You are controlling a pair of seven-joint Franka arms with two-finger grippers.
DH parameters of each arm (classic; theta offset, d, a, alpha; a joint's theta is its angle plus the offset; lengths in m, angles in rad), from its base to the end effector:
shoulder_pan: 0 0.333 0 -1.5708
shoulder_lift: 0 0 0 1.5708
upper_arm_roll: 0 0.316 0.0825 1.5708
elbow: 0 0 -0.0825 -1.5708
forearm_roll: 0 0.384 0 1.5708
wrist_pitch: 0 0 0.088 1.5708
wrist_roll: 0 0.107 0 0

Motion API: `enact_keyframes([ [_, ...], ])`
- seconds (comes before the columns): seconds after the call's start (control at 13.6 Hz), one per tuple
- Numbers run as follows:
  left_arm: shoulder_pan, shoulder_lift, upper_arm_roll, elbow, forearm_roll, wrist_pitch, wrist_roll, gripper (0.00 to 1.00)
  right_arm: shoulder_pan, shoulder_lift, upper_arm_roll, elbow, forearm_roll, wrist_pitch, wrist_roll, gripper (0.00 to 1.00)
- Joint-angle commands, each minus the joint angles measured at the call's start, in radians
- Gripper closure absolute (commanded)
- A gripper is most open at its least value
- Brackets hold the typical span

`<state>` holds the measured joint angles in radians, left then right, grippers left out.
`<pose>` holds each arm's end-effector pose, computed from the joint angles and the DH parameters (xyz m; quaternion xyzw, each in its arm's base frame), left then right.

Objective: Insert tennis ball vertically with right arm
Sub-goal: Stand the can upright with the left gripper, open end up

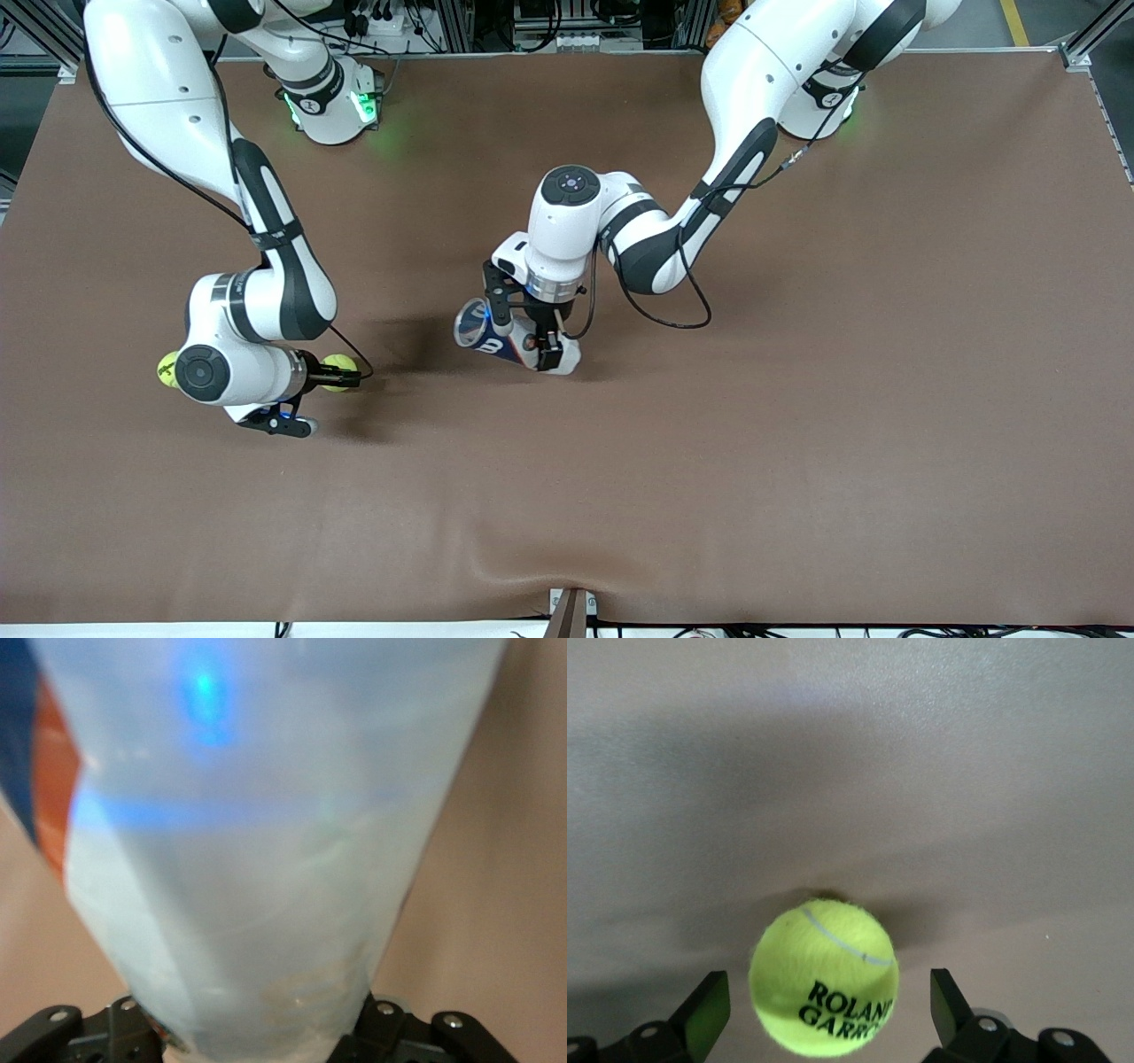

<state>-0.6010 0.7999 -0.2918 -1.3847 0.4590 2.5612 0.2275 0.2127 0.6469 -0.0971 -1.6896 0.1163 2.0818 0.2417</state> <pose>0.5190 -0.5649 0.2907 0.7698 -0.6003 0.2168 0.0020 0.6433 0.0858 0.2047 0.9879 -0.0910 -0.1257 0.0059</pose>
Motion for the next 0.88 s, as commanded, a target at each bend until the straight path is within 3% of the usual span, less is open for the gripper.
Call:
enact_keyframes([
  [0.0, -0.043, 0.013, 0.006, 0.004, -0.014, 0.132, -0.11, 0.28, 0.001, 0.011, -0.001, -0.01, 0.019, 0.024, 0.007, 0.0],
  [0.07, -0.057, 0.027, 0.008, 0.004, -0.016, 0.175, -0.156, 0.28, 0.001, 0.011, -0.001, -0.025, 0.019, 0.04, 0.007, 0.0],
  [0.15, -0.08, 0.038, 0.017, 0.004, -0.011, 0.238, -0.212, 0.28, 0.001, 0.011, -0.001, -0.042, 0.019, 0.052, 0.008, 0.25],
  [0.22, -0.094, 0.054, 0.031, 0.004, -0.008, 0.305, -0.256, 0.28, -0.001, 0.011, -0.001, -0.045, 0.019, 0.05, 0.005, 0.57],
  [0.29, -0.109, 0.073, 0.049, 0.004, -0.008, 0.379, -0.292, 0.28, 0.001, 0.008, -0.001, -0.045, 0.017, 0.043, 0.002, 0.75],
  [0.37, -0.118, 0.09, 0.062, 0.003, -0.008, 0.445, -0.321, 0.28, 0.013, -0.001, -0.001, -0.044, 0.017, 0.038, 0.005, 0.85],
  [0.51, -0.117, 0.129, 0.068, 0.001, -0.01, 0.552, -0.341, 0.28, 0.022, -0.016, -0.003, -0.029, 0.003, -0.005, -0.001, 1.0],
  [0.81, -0.102, 0.206, 0.068, -0.023, -0.017, 0.781, -0.343, 0.28, 0.022, -0.069, -0.004, 0.068, -0.049, -0.178, -0.002, 1.0],
])
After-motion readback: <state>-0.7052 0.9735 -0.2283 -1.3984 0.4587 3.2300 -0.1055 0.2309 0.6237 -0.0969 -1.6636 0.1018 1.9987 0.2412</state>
